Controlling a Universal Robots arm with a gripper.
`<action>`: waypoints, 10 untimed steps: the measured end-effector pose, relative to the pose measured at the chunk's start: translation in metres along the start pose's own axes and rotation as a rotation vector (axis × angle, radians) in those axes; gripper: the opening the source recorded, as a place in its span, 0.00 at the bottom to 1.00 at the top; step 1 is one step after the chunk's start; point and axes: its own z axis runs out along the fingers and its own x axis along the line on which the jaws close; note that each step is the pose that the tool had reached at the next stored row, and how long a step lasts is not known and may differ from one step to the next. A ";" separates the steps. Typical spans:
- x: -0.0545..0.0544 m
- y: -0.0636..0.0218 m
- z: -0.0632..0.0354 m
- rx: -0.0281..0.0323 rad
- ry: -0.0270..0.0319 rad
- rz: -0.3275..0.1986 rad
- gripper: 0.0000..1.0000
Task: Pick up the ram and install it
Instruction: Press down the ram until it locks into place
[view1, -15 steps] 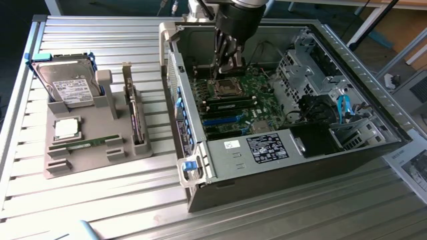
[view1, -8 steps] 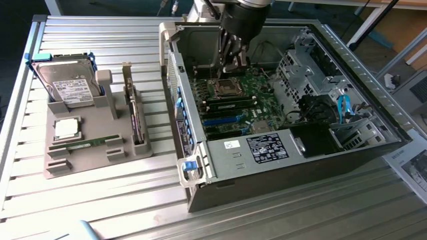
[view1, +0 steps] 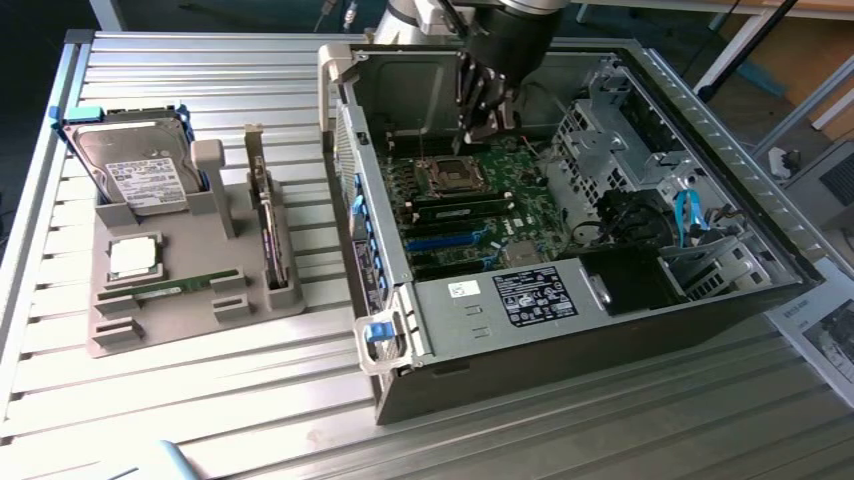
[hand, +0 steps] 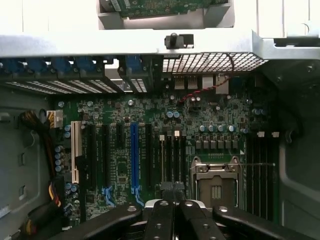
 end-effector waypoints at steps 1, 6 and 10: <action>0.000 -0.0021 -0.0001 0.0000 0.0003 0.000 0.10; -0.002 -0.0114 -0.0004 0.0000 0.0016 0.000 0.10; -0.003 -0.0259 -0.0010 0.0001 0.0048 0.000 0.10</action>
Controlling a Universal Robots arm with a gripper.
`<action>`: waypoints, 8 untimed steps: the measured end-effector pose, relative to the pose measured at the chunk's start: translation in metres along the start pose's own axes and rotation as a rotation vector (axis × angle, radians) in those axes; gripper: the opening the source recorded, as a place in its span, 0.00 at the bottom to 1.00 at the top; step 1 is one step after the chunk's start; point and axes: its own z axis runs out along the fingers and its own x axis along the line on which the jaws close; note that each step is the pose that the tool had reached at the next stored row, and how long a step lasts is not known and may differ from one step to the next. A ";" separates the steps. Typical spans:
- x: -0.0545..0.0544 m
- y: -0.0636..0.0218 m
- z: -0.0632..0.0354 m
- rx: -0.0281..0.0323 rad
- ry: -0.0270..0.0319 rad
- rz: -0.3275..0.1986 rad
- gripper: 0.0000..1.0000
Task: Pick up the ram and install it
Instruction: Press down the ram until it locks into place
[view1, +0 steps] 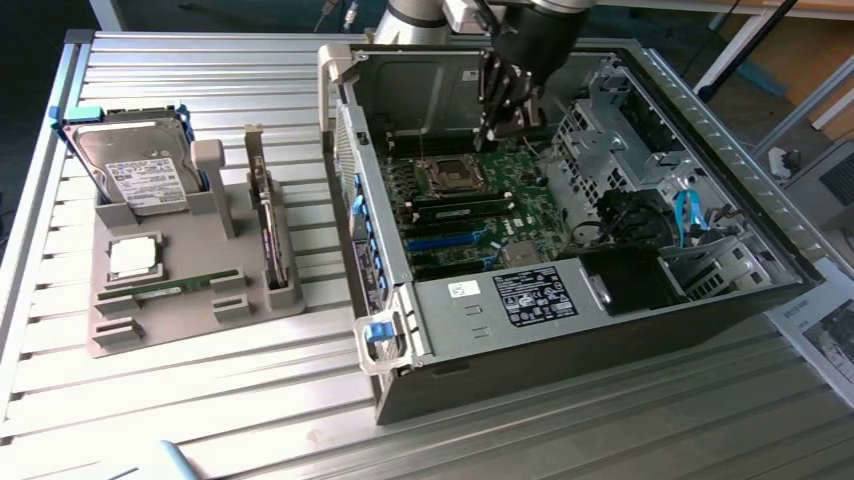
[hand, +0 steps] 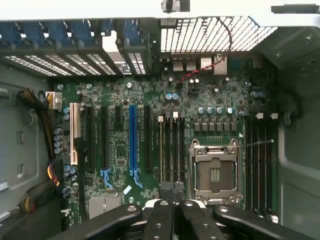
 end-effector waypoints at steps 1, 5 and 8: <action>0.000 -0.0024 -0.0001 0.0000 0.0005 0.000 0.10; -0.002 -0.0133 -0.0005 0.0000 0.0037 0.000 0.10; -0.002 -0.0194 -0.0007 0.0000 0.0057 0.000 0.10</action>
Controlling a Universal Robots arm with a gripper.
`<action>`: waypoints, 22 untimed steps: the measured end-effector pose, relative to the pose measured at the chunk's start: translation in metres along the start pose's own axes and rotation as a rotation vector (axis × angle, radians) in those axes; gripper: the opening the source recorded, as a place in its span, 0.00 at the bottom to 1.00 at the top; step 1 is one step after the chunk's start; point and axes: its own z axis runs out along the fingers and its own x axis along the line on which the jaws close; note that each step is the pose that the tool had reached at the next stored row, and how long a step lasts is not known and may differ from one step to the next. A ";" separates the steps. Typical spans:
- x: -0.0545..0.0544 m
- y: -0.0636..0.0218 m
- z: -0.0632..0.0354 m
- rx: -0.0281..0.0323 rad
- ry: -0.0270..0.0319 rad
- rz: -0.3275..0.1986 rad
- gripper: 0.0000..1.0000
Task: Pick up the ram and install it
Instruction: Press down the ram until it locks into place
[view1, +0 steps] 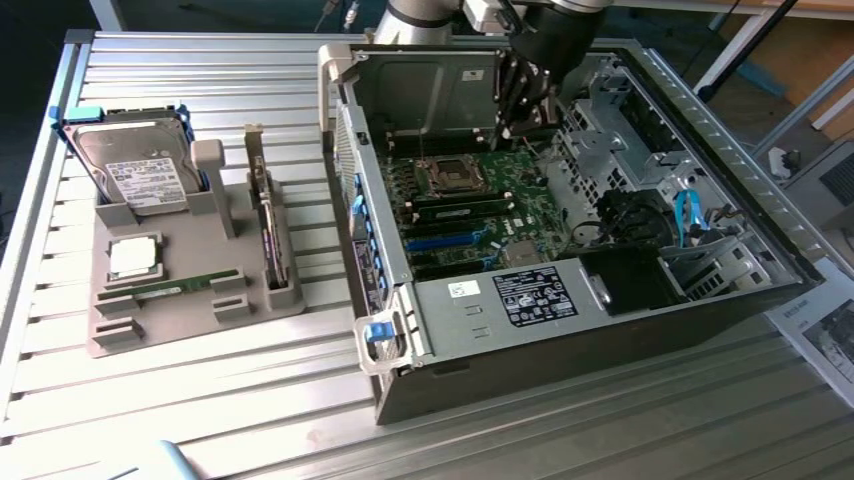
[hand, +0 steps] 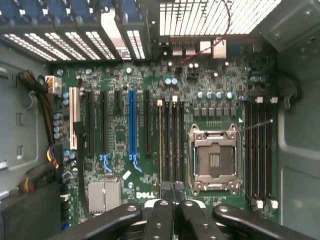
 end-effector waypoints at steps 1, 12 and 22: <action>0.000 -0.0018 0.0000 0.0000 0.0006 0.000 0.10; -0.001 -0.0050 -0.0034 0.0001 0.0019 0.000 0.10; -0.001 -0.0048 -0.0058 0.0001 0.0033 0.000 0.10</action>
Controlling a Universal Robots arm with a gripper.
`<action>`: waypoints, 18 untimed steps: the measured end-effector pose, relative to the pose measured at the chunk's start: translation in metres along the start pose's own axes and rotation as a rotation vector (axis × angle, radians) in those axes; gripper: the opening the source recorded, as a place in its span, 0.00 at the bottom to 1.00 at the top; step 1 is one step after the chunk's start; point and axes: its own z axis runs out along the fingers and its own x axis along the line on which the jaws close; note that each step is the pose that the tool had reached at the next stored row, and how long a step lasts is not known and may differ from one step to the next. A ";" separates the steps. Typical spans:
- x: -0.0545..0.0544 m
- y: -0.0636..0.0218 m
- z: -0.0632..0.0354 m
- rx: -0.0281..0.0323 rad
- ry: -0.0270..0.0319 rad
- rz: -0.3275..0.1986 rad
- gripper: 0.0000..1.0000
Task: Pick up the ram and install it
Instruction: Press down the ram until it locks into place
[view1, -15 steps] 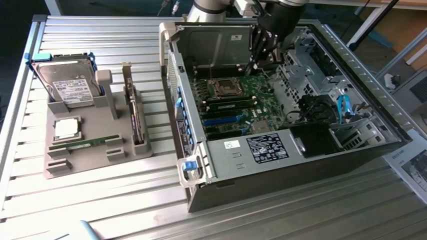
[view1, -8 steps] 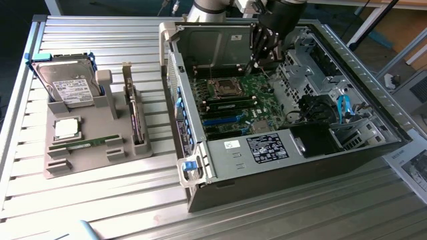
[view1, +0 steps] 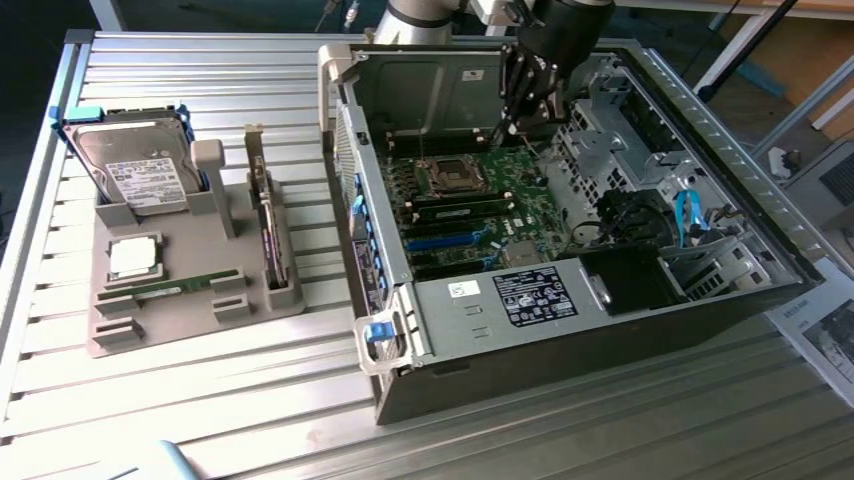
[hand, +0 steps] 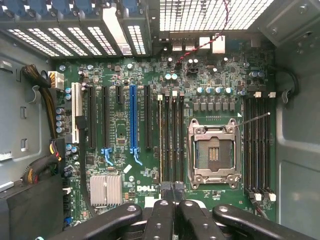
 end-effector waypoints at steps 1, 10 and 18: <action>0.000 0.0000 0.0000 0.0000 0.0000 0.000 0.10; 0.000 0.0000 0.0000 -0.0003 -0.0009 0.027 0.10; 0.000 0.0000 0.0000 -0.0023 -0.0061 0.192 0.10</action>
